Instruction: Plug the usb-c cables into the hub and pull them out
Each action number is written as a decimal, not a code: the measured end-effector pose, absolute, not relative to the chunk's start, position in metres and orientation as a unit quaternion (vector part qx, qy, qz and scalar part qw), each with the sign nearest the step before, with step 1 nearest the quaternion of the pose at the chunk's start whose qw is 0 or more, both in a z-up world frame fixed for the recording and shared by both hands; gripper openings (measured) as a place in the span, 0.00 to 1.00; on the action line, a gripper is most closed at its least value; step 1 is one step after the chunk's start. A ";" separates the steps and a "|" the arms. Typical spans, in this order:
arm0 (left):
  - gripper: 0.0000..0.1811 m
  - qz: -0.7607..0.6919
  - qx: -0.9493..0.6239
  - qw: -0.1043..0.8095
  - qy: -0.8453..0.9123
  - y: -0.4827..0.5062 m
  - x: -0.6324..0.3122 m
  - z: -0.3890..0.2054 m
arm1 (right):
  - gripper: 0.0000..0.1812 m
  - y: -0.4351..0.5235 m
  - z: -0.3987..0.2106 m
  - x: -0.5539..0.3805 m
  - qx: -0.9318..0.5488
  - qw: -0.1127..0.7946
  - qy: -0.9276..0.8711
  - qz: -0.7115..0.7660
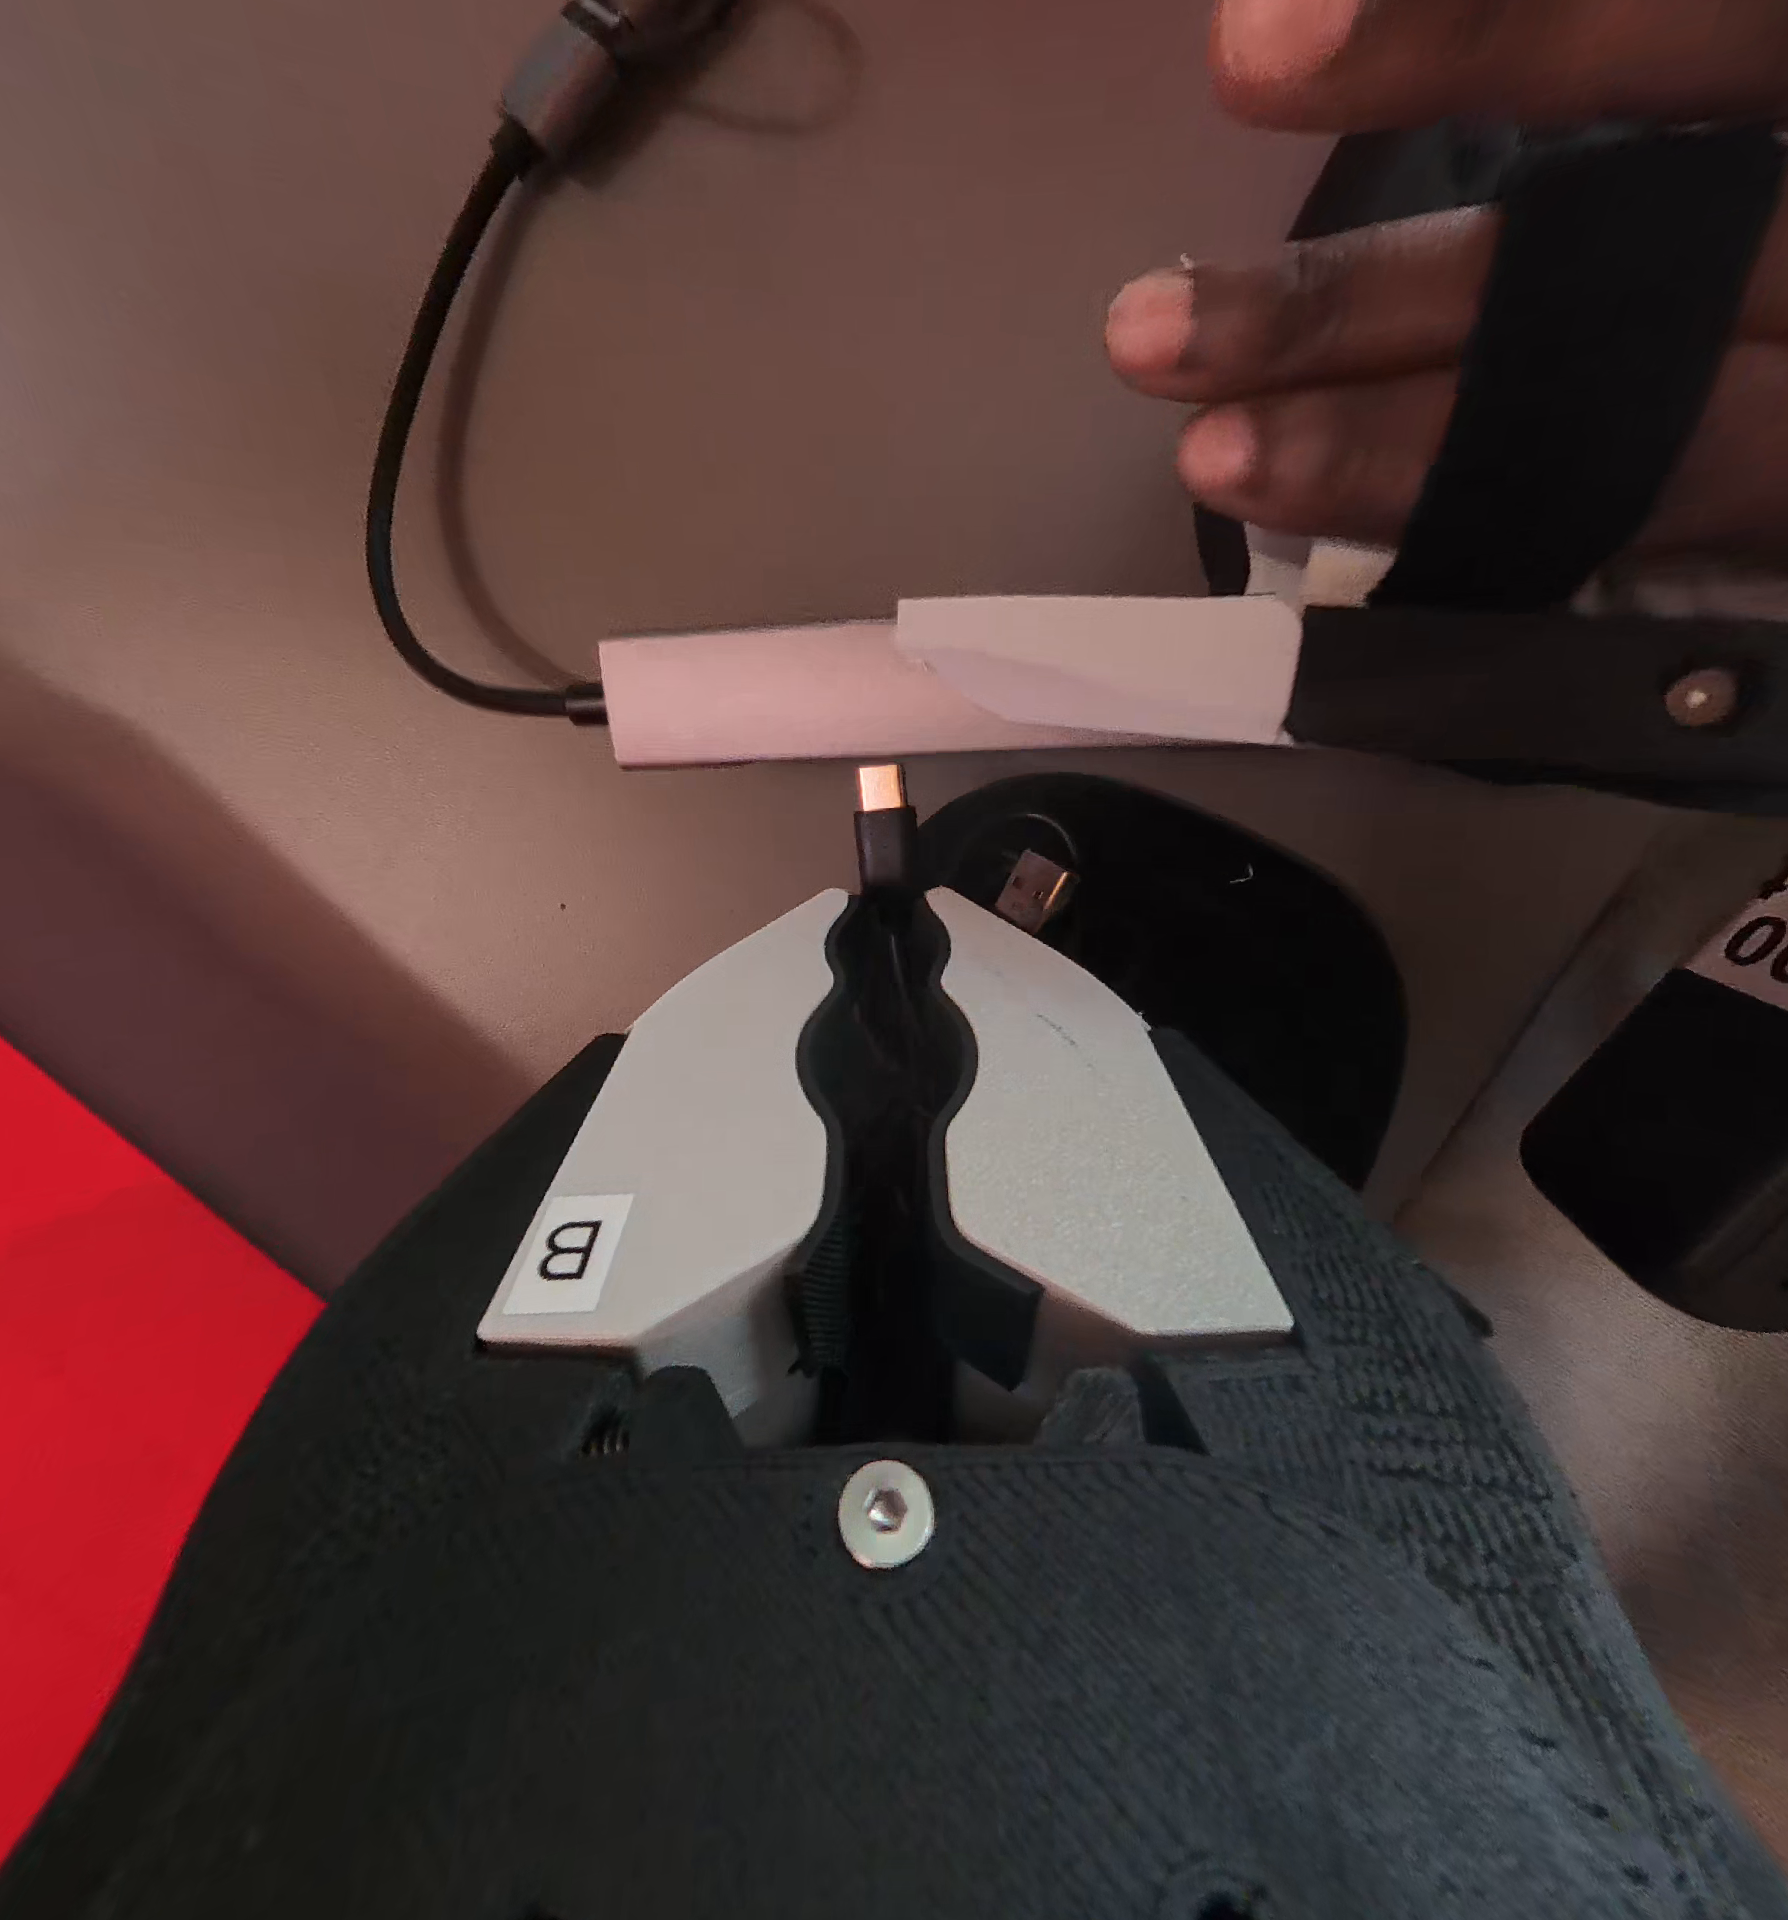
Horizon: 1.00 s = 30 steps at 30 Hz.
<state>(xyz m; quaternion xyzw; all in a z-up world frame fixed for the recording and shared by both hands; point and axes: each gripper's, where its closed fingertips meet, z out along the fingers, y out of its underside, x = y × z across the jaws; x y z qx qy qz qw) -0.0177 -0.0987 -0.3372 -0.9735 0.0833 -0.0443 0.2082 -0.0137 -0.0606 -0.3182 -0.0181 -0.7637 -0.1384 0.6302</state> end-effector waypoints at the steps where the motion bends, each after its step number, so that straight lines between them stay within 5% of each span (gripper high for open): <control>1: 0.04 -0.045 -0.973 0.208 0.086 -0.098 -0.018 -0.338 | 0.05 -0.061 -0.318 -0.013 -0.014 0.631 -0.763 -0.141; 20: 0.04 -0.045 -0.961 0.237 0.131 -0.098 -0.013 -0.336 | 0.04 -0.071 -0.318 -0.007 -0.005 0.643 -0.763 -0.067; 30: 0.04 -0.083 -0.924 0.334 0.170 -0.088 0.006 -0.319 | 0.04 -0.067 -0.307 0.011 0.017 0.655 -0.756 0.001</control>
